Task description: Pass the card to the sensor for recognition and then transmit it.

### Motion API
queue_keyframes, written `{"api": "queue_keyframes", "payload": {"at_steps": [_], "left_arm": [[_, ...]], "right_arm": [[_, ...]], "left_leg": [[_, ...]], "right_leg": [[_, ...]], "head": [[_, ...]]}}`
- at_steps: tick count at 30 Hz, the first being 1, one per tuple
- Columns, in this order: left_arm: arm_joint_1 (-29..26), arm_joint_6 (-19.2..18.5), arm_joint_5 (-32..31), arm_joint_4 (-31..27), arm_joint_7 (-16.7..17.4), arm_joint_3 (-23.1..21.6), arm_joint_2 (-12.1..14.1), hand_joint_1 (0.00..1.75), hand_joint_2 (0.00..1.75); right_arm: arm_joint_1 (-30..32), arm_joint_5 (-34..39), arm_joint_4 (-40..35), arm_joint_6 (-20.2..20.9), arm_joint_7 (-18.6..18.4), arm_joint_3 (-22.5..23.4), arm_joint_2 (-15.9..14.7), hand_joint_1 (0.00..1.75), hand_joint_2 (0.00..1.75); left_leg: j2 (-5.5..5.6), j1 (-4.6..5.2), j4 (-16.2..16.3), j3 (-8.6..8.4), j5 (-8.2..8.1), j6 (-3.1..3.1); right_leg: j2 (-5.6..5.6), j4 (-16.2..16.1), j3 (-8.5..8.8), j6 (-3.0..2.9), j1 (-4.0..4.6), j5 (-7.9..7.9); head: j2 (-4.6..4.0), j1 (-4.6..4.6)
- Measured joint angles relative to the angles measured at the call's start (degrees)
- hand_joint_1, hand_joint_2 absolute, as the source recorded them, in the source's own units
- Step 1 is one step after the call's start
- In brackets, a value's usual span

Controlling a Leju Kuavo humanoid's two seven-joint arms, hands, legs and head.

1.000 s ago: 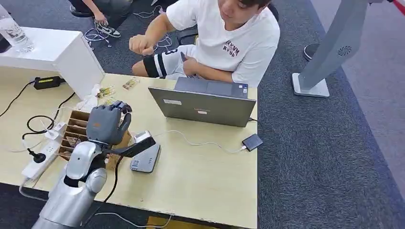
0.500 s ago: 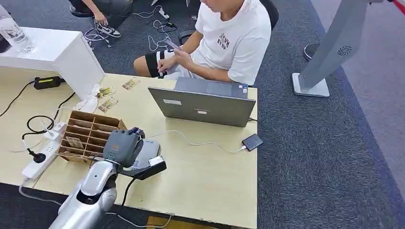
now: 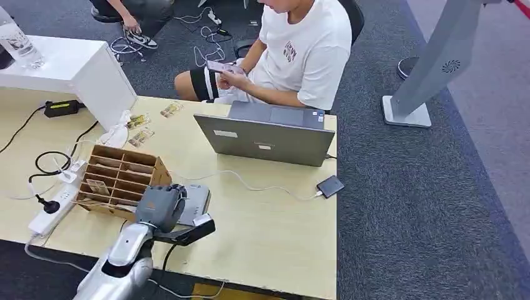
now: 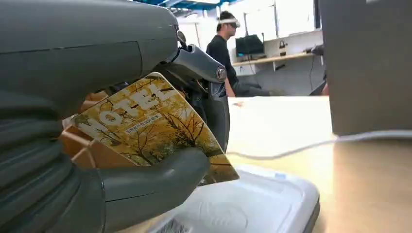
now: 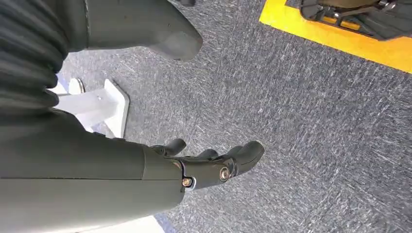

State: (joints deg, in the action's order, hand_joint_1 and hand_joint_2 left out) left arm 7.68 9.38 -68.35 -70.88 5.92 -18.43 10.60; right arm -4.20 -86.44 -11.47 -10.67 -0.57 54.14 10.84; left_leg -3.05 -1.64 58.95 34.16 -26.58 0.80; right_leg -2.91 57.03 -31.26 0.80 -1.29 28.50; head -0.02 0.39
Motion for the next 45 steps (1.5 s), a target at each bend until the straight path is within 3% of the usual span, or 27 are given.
{"api": "queue_keyframes", "payload": {"at_steps": [22, 27, 31, 36, 42, 45], "left_arm": [[-1.91, 1.31, 0.20, 1.48, -0.85, 0.48, -1.36, 1.75, 1.75], [-1.50, 2.71, -2.03, -2.72, -1.18, 0.48, -0.94, 1.75, 1.75], [1.95, 3.91, -4.88, -8.99, -0.48, 0.46, 0.83, 1.75, 1.75], [9.94, -0.30, -3.91, -16.00, -0.26, 0.46, 3.72, 1.75, 1.75], [13.72, 0.02, -3.45, -18.54, 0.07, 0.46, 5.62, 1.75, 1.75], [18.89, -1.64, -2.71, -18.17, 1.14, 0.48, 7.58, 1.75, 1.75]], "right_arm": [[0.33, 0.20, 0.26, 0.20, 0.48, -0.46, 0.00, 0.00, 1.75], [0.58, 0.55, 0.28, 0.13, 0.59, -0.46, 0.00, 0.00, 1.75], [0.70, 0.96, 0.31, 0.02, 0.81, -0.59, 0.00, 0.00, 1.75], [0.76, 1.01, 0.31, 0.00, 0.94, -1.16, 0.00, 0.00, 1.75], [0.87, 0.87, 0.31, 0.00, 1.29, -1.42, 0.00, 0.00, 1.75], [0.87, 0.48, 0.31, 0.04, 1.20, -1.84, 0.00, 0.00, 1.75]], "left_leg": [[0.02, 0.00, 0.00, -0.02, 0.00, 0.00], [0.02, 0.00, 0.00, -0.01, 0.01, -0.01], [0.02, -0.02, 0.01, 0.00, 0.04, 0.01], [0.02, -0.02, 0.00, -0.01, 0.08, 0.04], [0.03, -0.02, 0.01, 0.02, 0.08, 0.04], [0.03, -0.02, 0.00, 0.03, 0.08, 0.04]], "right_leg": [[-0.02, 0.00, 0.03, 0.00, 0.00, 0.00], [-0.02, 0.00, -0.01, 0.00, 0.00, 0.00], [-0.03, 0.00, -0.03, -0.01, 0.02, -0.02], [-0.02, 0.03, 0.02, -0.03, 0.02, -0.04], [-0.03, 0.02, -0.04, -0.03, 0.02, -0.04], [-0.03, 0.03, -0.02, -0.03, 0.02, -0.04]], "head": [[0.00, 0.00], [0.00, 0.00], [0.00, 0.00], [0.00, -0.02], [0.00, 0.00], [0.00, -0.02]]}}
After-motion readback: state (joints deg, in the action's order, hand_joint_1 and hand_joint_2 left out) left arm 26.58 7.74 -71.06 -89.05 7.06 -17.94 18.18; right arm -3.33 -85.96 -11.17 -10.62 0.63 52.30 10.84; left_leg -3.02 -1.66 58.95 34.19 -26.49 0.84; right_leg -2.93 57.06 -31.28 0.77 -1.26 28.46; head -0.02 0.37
